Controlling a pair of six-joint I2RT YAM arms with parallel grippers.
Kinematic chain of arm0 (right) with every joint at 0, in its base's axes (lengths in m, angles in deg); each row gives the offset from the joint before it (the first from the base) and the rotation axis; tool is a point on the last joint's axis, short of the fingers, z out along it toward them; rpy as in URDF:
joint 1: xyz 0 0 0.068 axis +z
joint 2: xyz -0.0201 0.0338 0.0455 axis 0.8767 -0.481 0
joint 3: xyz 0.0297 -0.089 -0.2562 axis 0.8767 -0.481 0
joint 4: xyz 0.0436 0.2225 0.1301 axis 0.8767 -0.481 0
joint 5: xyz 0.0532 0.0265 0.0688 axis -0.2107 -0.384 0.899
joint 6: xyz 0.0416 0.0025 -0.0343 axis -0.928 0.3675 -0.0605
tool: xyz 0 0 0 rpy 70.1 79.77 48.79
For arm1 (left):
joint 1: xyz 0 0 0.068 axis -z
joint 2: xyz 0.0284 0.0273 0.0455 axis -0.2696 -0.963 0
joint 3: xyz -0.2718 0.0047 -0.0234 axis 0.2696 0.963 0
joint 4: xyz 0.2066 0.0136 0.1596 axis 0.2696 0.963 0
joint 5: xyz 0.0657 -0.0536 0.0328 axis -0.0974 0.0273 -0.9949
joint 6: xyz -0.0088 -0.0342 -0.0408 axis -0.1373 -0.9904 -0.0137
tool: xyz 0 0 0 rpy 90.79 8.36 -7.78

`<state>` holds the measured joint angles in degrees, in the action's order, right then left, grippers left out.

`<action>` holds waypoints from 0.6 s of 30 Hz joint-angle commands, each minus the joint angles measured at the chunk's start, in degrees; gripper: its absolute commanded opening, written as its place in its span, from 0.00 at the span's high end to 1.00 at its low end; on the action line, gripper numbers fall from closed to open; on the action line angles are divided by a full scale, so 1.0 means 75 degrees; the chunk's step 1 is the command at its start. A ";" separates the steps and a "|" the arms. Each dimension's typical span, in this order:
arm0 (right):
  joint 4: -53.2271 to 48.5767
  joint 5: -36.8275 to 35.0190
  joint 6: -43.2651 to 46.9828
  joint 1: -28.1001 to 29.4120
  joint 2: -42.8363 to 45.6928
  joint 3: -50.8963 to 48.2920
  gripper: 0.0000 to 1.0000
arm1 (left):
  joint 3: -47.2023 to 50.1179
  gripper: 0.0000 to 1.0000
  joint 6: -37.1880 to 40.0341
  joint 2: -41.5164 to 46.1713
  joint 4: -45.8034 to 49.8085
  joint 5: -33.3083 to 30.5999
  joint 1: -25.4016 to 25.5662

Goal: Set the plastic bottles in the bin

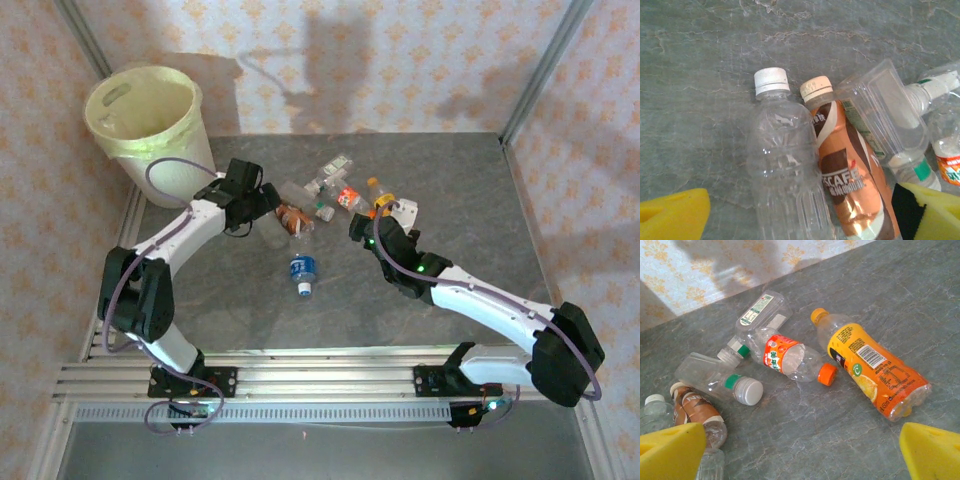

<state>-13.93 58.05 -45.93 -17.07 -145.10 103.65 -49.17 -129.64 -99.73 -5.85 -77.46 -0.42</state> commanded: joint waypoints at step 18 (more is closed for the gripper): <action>-0.0432 -0.0010 -0.0056 -0.0044 -0.0047 0.0236 0.01 | 0.0522 0.24 -0.0271 -0.1561 -0.1323 0.0593 -0.0090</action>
<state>-15.38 58.08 -45.97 -17.07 -145.10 103.69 -46.09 -131.12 -110.42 -13.41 -73.79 -0.68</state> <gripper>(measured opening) 0.992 0.765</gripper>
